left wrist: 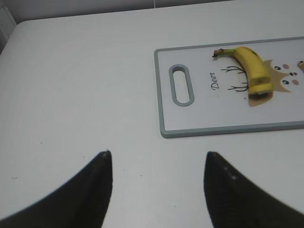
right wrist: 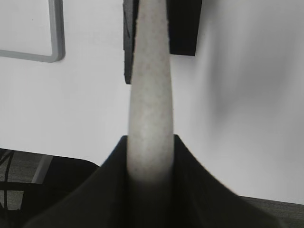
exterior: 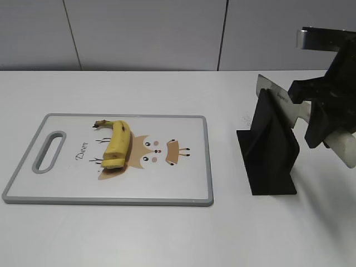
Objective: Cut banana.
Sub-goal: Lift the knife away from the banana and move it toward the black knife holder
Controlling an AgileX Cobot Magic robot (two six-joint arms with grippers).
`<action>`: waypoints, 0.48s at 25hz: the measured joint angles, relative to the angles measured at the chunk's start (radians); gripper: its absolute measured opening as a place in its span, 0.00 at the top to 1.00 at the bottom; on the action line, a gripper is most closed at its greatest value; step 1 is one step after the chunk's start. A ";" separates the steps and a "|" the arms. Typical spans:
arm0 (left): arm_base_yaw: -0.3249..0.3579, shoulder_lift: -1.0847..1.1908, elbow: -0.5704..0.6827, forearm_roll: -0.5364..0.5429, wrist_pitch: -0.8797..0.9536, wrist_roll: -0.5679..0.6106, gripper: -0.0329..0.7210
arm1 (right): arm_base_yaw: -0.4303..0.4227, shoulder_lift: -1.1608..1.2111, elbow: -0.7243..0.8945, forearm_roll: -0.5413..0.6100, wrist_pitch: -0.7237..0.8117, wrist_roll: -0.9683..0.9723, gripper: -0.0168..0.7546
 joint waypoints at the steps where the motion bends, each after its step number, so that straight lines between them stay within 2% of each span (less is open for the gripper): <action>1: 0.000 0.000 0.000 0.000 0.000 0.000 0.18 | 0.000 0.000 0.000 0.001 0.001 0.000 0.76; 8: 0.000 0.000 0.000 0.000 0.000 0.000 0.18 | -0.002 0.035 0.000 0.043 0.007 -0.006 0.75; 10: 0.000 0.000 0.000 0.000 0.000 0.000 0.18 | -0.002 0.044 0.000 0.058 0.007 -0.020 0.70; 12: 0.000 0.000 0.000 0.000 0.000 0.000 0.18 | -0.002 0.047 0.000 0.069 0.005 -0.028 0.58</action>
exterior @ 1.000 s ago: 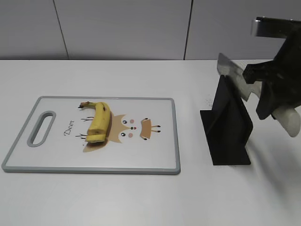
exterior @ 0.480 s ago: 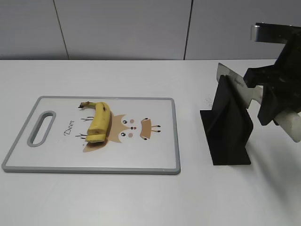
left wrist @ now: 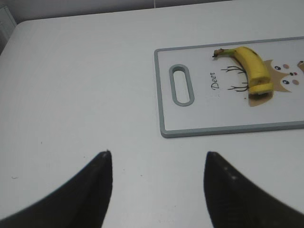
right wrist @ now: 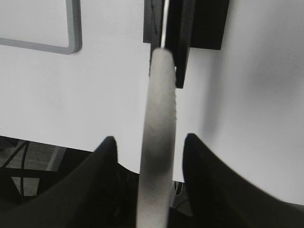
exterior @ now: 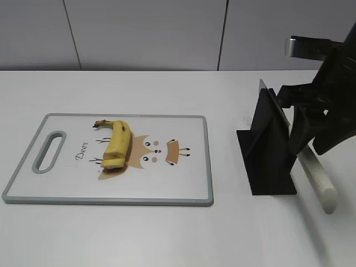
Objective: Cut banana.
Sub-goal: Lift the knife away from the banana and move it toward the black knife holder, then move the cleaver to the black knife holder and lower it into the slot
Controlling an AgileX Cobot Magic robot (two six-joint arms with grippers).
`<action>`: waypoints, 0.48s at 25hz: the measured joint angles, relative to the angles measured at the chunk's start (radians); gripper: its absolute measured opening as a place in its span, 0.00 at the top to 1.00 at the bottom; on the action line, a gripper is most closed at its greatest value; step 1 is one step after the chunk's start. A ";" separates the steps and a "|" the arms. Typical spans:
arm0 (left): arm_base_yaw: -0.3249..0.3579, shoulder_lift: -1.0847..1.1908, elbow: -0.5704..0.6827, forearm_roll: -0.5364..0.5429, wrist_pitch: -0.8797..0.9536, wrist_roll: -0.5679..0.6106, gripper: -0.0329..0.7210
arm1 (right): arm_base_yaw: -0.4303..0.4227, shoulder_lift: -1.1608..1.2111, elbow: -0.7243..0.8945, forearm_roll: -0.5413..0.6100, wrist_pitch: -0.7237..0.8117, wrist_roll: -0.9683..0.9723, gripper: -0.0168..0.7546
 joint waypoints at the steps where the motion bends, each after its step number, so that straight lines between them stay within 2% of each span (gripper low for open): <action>1: 0.000 0.000 0.000 0.000 0.000 0.000 0.18 | 0.000 0.000 0.000 0.002 -0.004 -0.002 0.52; 4: 0.000 0.000 0.000 0.000 0.000 0.000 0.18 | 0.000 0.000 0.000 0.003 -0.011 -0.006 0.34; 6: 0.000 0.000 0.000 0.000 0.000 0.000 0.18 | 0.000 0.000 0.000 0.003 -0.013 -0.015 0.25; 8: 0.000 0.000 0.000 0.000 0.000 0.000 0.18 | 0.000 -0.002 0.000 0.003 -0.014 -0.032 0.22; 12: 0.000 0.000 0.000 0.000 0.000 0.000 0.18 | 0.000 -0.038 0.000 -0.003 -0.016 -0.068 0.21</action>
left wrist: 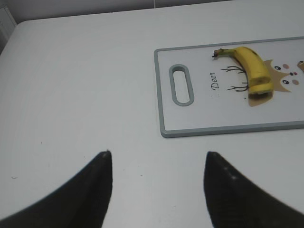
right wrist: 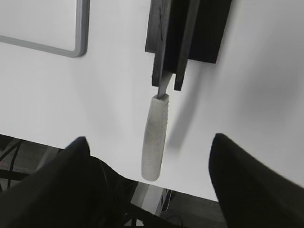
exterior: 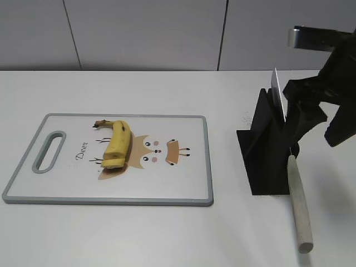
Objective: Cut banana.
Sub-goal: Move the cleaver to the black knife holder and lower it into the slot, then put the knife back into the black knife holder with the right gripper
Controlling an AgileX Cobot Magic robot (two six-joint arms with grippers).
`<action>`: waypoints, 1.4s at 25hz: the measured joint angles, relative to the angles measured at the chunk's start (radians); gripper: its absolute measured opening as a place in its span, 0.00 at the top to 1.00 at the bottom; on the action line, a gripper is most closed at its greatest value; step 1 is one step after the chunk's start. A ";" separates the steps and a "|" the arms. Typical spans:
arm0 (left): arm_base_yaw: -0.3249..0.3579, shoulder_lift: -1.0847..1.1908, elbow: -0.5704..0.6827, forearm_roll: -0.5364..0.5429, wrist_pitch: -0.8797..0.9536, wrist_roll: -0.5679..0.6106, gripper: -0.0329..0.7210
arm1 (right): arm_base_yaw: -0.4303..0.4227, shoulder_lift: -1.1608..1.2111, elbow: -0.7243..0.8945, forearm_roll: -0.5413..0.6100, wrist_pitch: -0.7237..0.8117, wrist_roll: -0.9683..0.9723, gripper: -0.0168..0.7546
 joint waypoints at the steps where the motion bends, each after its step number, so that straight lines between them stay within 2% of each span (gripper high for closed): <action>1: 0.000 0.000 0.000 0.000 0.000 0.000 0.18 | 0.000 -0.018 0.000 -0.010 -0.004 -0.002 0.21; 7: 0.000 0.000 0.000 0.000 0.000 0.000 0.18 | 0.000 -0.150 0.000 -0.101 -0.004 -0.013 0.21; 11: 0.000 0.000 0.000 0.000 0.000 0.000 0.18 | 0.000 -0.273 0.033 -0.107 0.005 -0.077 0.21; 20: 0.000 0.000 0.000 0.000 0.000 0.000 0.18 | 0.000 -0.617 0.283 -0.102 -0.039 -0.166 0.21; 27: 0.000 0.000 0.000 0.000 0.000 0.000 0.18 | 0.000 -0.859 0.429 -0.100 -0.045 -0.282 0.21; 35: 0.000 0.000 0.000 0.000 0.000 0.000 0.18 | 0.000 -1.109 0.567 -0.100 -0.059 -0.304 0.21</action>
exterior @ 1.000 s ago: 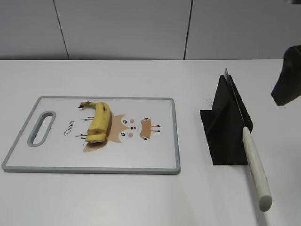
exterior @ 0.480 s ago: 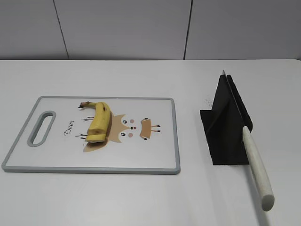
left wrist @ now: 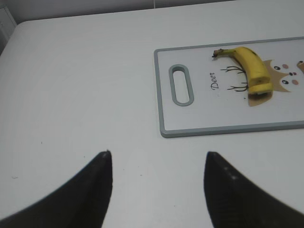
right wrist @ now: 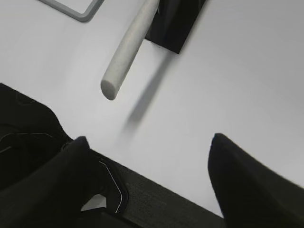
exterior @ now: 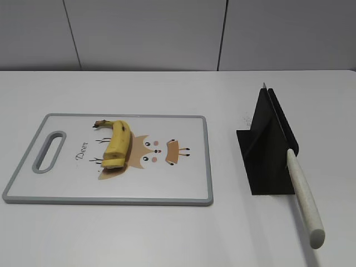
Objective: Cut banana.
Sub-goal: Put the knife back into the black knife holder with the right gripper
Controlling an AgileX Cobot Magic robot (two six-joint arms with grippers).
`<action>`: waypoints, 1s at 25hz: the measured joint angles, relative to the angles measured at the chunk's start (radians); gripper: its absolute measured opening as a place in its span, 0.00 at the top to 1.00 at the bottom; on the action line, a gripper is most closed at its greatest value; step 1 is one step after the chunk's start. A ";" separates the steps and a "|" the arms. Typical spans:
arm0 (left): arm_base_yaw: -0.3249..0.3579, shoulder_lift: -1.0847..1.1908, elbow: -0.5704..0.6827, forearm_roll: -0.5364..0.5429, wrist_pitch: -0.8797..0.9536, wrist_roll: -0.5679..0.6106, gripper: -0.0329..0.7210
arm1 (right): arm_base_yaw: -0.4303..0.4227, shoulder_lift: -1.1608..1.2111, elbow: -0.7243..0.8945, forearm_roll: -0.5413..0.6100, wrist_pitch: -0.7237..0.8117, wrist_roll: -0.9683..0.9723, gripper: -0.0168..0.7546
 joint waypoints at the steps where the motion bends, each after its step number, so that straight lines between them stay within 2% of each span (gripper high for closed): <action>1: 0.000 0.000 0.000 0.000 0.000 0.000 0.18 | 0.000 -0.026 0.019 0.000 0.000 -0.001 0.21; 8: 0.000 0.000 0.000 0.000 0.000 0.000 0.18 | 0.000 -0.167 0.105 0.002 -0.058 -0.009 0.21; 25: 0.000 0.000 0.000 0.000 0.000 0.000 0.18 | 0.000 -0.457 0.110 0.004 -0.081 -0.011 0.21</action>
